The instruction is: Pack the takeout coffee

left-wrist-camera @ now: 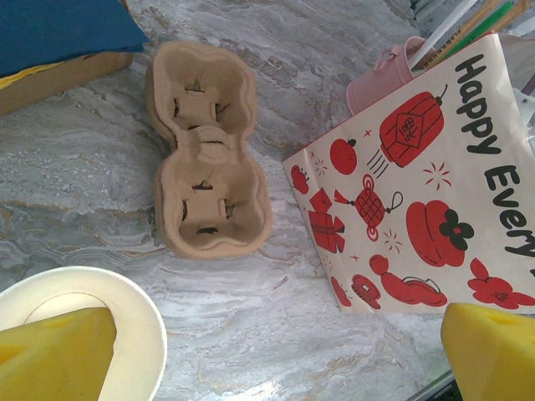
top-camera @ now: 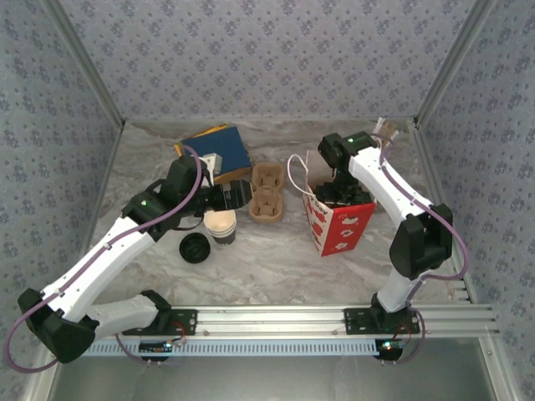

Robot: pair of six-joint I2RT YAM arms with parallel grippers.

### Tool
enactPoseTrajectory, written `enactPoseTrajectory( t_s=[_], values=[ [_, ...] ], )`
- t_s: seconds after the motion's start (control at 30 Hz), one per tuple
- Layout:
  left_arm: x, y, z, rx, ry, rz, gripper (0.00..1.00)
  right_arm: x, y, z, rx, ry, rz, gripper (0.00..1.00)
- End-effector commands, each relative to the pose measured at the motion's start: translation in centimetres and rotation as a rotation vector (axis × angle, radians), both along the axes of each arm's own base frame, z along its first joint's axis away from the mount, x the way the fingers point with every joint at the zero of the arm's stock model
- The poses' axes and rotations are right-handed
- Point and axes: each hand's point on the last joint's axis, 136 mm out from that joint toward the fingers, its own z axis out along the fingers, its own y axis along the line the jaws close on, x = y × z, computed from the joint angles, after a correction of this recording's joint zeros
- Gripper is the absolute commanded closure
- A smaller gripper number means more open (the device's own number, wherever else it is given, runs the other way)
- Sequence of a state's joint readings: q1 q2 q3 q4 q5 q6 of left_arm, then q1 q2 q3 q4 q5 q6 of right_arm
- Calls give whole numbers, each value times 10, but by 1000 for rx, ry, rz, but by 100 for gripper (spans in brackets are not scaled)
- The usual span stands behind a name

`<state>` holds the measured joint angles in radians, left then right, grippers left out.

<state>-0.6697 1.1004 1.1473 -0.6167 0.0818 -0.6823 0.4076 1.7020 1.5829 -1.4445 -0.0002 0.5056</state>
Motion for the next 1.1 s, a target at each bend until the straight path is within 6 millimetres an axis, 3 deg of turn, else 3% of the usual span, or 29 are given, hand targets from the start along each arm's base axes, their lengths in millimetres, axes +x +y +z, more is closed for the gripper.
enactPoseTrajectory(
  t_s=[0.0, 0.33, 0.7, 1.07],
  values=[
    [-1, -2, 10, -24, -29, -5, 0, -6, -2, 15, 1, -16, -6, 0],
    [-1, -8, 17, -34, -44, -35, 0, -2, -1, 28, 10, -45, -8, 0],
    [-2, -25, 50, -93, -113, -103, 0, -1, -1, 37, 18, -73, -15, 0],
    [-1, -26, 48, -89, -110, -103, 0, -2, -3, 33, 14, -65, -17, 0]
  ],
)
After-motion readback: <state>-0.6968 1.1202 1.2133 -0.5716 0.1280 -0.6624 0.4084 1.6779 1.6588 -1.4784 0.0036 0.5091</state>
